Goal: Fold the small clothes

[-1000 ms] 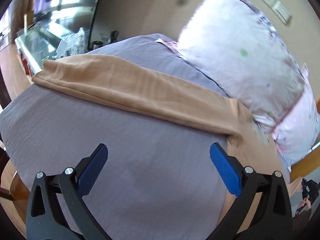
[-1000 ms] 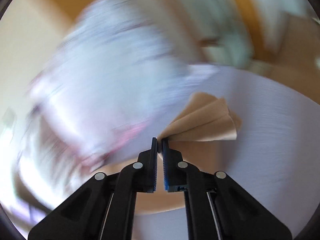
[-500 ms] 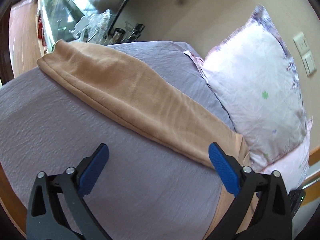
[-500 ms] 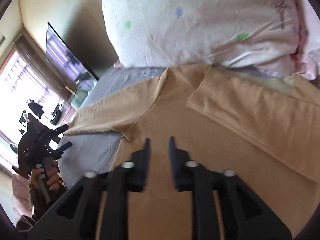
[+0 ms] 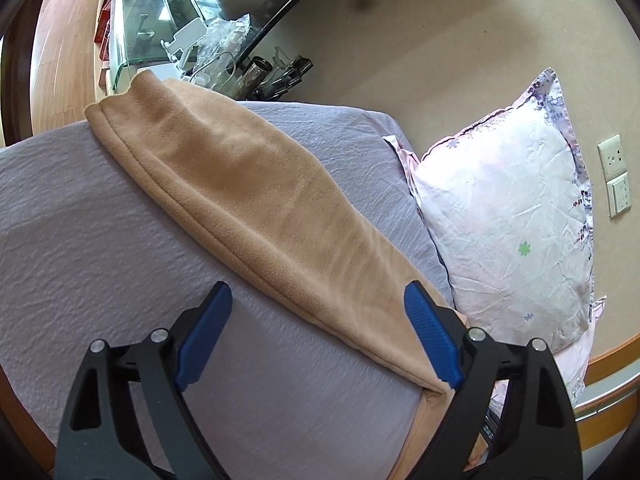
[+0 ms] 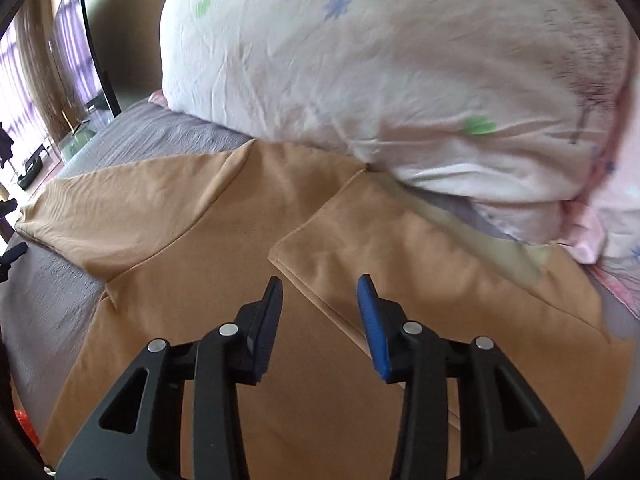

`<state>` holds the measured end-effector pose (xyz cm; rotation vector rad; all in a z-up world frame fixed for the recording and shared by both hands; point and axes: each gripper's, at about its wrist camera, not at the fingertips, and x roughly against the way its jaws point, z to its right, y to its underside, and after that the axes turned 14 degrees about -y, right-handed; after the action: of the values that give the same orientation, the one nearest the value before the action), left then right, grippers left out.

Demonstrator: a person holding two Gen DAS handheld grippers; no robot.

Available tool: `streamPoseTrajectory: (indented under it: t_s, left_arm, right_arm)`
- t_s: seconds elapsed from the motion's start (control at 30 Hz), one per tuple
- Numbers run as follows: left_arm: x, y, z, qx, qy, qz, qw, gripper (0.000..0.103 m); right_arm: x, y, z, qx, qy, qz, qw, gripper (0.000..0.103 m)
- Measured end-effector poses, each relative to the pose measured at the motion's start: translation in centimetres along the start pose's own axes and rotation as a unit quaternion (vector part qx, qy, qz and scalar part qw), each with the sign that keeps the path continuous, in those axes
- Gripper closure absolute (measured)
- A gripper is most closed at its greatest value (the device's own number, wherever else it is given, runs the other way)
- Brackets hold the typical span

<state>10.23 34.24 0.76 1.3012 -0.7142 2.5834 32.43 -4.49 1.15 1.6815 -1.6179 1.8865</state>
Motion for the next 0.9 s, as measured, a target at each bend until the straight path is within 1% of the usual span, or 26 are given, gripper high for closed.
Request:
streamPoseTrajectory:
  t_s: [0.07,0.1,0.13,0.17,0.2,0.3,0.37,0.4,0.43,0.5,0.53,0.57,0.6,0.63,0.67,0.7,0.73,0.77,0.8,0.83,0.9]
  left_arm:
    - [0.0,-0.1,0.2,-0.004,0.001,-0.002,1.0,0.014]
    - [0.0,-0.1,0.2,-0.006,0.002,-0.003,1.0,0.014]
    - [0.0,-0.2,0.2,-0.007,0.003,-0.004,1.0,0.013]
    - [-0.1,-0.2,0.2,-0.008,0.005,-0.006,0.9999,0.013]
    - [-0.1,-0.3,0.1,-0.007,0.007,-0.008,0.9999,0.013]
    - [-0.1,-0.5,-0.1,0.001,0.016,-0.012,0.9998,0.013]
    - [-0.2,-0.6,-0.4,0.01,0.024,-0.015,0.9995,0.013]
    - [-0.2,-0.7,-0.5,0.015,0.027,-0.016,0.9994,0.013]
    - [-0.2,-0.7,-0.6,0.018,0.028,-0.015,0.9993,0.014]
    - [-0.2,-0.8,-0.7,0.023,0.027,-0.013,0.9993,0.017]
    - [-0.2,-0.8,-0.8,0.025,0.027,-0.011,0.9993,0.019]
    - [-0.2,-0.9,-0.9,0.028,0.023,-0.007,0.9993,0.024]
    - [-0.2,-0.9,-1.1,0.033,0.019,-0.003,0.9993,0.028]
    - [-0.3,-1.0,-1.3,0.039,0.016,0.0,0.9991,0.037]
    - [-0.4,-1.2,-1.7,0.049,0.014,0.0,0.9987,0.048]
    - [-0.6,-1.4,-2.1,0.061,0.015,-0.001,0.998,0.059]
    - [-0.9,-1.5,-2.7,0.076,0.016,-0.004,0.9969,0.066]
    - [-1.2,-1.7,-3.1,0.084,0.015,-0.009,0.9963,0.083]
    - [-1.6,-1.8,-3.6,0.092,0.012,-0.017,0.9955,0.094]
    - [-1.8,-1.8,-3.9,0.097,0.014,-0.02,0.9949,0.095]
    - [-2.0,-1.8,-4.9,0.119,0.032,-0.024,0.992,0.097]
  right_arm:
    - [-1.5,-0.3,-0.2,0.003,0.005,-0.014,1.0,0.061]
    - [-1.6,-0.2,-0.4,0.007,0.012,-0.011,1.0,0.062]
    - [-1.8,-0.3,-0.4,0.015,0.023,-0.003,1.0,0.068]
    - [-1.8,-0.5,-0.3,0.014,0.032,0.001,0.999,0.093]
    - [-1.7,-0.8,0.0,0.003,0.035,0.006,0.999,0.096]
    - [0.2,-1.8,0.0,-0.03,0.004,0.047,0.998,0.096]
    - [1.2,-2.5,-1.3,-0.034,-0.049,0.073,0.996,0.096]
    - [1.1,-2.8,-2.0,-0.035,-0.075,0.074,0.994,0.096]
    - [0.5,-2.9,-2.6,-0.031,-0.091,0.064,0.993,0.096]
    - [-1.6,-2.5,-3.9,-0.026,-0.104,0.013,0.994,0.091]
    - [-2.2,-2.0,-4.1,-0.034,-0.12,-0.007,0.992,0.087]
    - [-2.2,-1.6,-4.0,-0.045,-0.137,-0.013,0.99,0.078]
    - [-1.8,-1.3,-3.8,-0.054,-0.149,-0.008,0.987,0.064]
    - [-0.9,-1.0,-3.5,-0.063,-0.16,0.006,0.985,0.057]
    - [0.3,-0.8,-3.2,-0.069,-0.165,0.023,0.984,0.046]
    - [1.5,-0.6,-2.9,-0.072,-0.17,0.038,0.982,0.037]
    - [2.9,-0.3,-2.6,-0.074,-0.177,0.054,0.98,0.035]
    - [4.0,-0.1,-2.5,-0.074,-0.183,0.065,0.978,0.033]
    - [4.8,0.2,-2.2,-0.076,-0.186,0.071,0.977,0.032]
    - [5.4,0.5,-2.0,-0.077,-0.189,0.074,0.976,0.032]
    - [6.5,1.2,-1.4,-0.08,-0.195,0.081,0.974,0.031]
